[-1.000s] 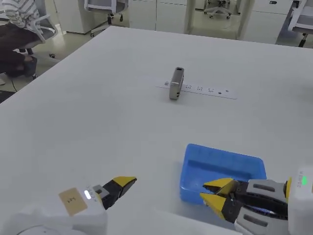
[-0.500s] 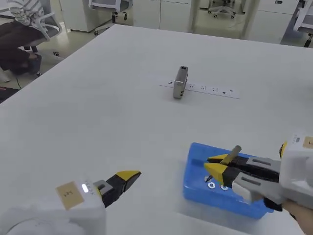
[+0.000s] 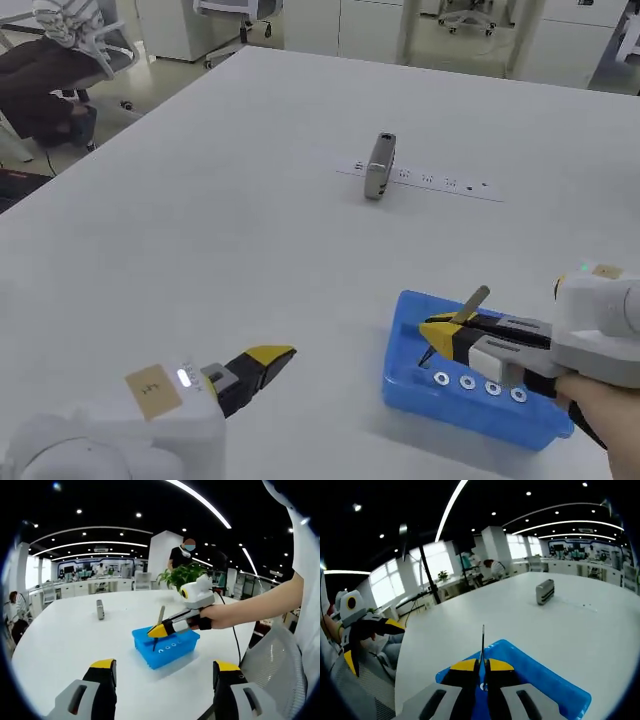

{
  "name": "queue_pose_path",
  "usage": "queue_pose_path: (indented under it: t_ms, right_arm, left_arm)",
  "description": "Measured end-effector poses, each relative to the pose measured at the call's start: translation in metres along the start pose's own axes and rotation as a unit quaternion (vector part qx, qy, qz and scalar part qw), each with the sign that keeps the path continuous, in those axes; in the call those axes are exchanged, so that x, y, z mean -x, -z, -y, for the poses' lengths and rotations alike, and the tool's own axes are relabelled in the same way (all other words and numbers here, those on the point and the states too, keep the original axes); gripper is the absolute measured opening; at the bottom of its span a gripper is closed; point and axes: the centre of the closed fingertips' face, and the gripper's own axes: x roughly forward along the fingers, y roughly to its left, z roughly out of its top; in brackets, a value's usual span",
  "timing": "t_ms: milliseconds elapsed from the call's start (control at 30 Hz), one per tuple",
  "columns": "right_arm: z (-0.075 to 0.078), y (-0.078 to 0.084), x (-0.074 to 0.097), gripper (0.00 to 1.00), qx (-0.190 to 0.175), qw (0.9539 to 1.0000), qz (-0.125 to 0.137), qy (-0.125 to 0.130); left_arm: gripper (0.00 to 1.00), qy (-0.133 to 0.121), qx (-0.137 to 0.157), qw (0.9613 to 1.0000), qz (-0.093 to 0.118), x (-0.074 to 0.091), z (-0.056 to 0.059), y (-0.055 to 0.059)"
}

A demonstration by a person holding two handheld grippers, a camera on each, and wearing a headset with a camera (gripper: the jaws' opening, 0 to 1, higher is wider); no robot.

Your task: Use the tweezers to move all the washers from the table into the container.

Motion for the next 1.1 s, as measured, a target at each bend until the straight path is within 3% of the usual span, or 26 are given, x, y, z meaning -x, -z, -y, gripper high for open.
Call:
queue_pose_path:
  t_ms: [433,600,800,1100]
  right_arm:
    - [-0.003,0.009,-0.009,0.03,0.017,0.9996,-0.020,-0.008]
    - [-0.004,0.004,-0.007,0.04,0.029,0.9995,-0.012,-0.006]
    - [-0.013,-0.012,0.009,0.04,0.031,0.9994,0.017,-0.005]
    - [-0.038,-0.027,0.052,0.04,0.040,0.9980,0.049,-0.008]
  left_arm:
    - [0.76,0.013,0.006,0.9999,0.000,0.000,0.005,0.000]
    - [0.67,0.016,0.028,0.9994,0.013,0.004,0.002,-0.006]
    - [0.65,0.024,0.038,0.9988,0.015,0.006,0.002,-0.007]
    - [0.43,0.079,0.010,0.9967,-0.016,0.004,0.024,-0.003]
